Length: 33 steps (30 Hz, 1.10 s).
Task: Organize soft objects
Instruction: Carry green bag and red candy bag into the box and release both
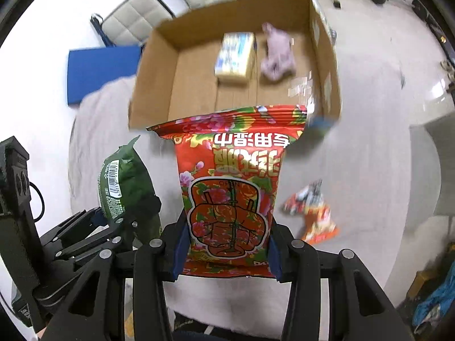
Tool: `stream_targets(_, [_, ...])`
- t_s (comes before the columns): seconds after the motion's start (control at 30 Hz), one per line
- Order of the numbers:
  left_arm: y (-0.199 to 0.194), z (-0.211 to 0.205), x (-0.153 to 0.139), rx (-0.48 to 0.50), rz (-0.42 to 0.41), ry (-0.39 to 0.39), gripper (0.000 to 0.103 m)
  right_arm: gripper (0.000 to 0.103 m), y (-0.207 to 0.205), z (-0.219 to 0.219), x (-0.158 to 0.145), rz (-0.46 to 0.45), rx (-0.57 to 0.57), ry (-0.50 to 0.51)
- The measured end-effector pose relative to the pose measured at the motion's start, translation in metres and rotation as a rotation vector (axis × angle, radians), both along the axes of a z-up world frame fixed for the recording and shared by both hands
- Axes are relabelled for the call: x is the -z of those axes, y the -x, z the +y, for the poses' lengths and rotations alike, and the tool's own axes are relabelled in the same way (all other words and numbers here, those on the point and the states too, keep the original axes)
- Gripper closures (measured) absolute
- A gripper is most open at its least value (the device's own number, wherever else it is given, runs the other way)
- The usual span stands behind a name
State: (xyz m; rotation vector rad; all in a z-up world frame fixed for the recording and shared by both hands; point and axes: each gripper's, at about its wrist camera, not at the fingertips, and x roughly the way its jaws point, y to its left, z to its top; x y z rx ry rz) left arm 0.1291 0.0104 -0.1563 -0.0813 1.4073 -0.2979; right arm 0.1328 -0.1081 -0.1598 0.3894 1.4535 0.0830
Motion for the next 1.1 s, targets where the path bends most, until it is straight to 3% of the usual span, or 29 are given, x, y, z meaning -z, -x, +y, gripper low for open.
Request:
stream_targets(0.2, [-0.069,-0.008,-0.014,-0.006,-0.035,-0.034,0.064,0.055,-0.064,-0.037,0.006,0.002,0.015,0.073])
stream_targets(0.33, [-0.112,-0.008,0.003,-0.02,-0.017,-0.069,0.064,0.055,-0.105,-0.044,0.038,0.074,0.032,0.054])
stream_targets(0.5, [-0.155,-0.009,0.036,-0.019,0.066,-0.113,0.064,0.055,-0.141,-0.042,0.091,0.207,0.021,0.011])
stream_targets(0.6, [-0.173,-0.011,0.059,-0.016,0.131,-0.138,0.064,0.055,-0.148,-0.038,0.122,0.283,0.011,0.015])
stream_targets(0.7, [-0.189,-0.013,0.083,-0.007,0.187,-0.157,0.064,0.055,-0.152,-0.035,0.141,0.332,-0.005,0.059])
stream_targets(0.83, [-0.201,-0.017,0.111,0.015,0.289,-0.16,0.063,0.055,-0.15,-0.035,0.163,0.422,-0.02,0.044])
stream_targets(0.93, [-0.204,-0.017,0.129,0.027,0.361,-0.151,0.063,0.055,-0.149,-0.036,0.168,0.431,-0.032,0.055])
stream_targets(1.1, [-0.21,-0.014,0.145,0.025,0.387,-0.149,0.063,0.055,-0.151,-0.038,0.17,0.45,-0.027,0.064])
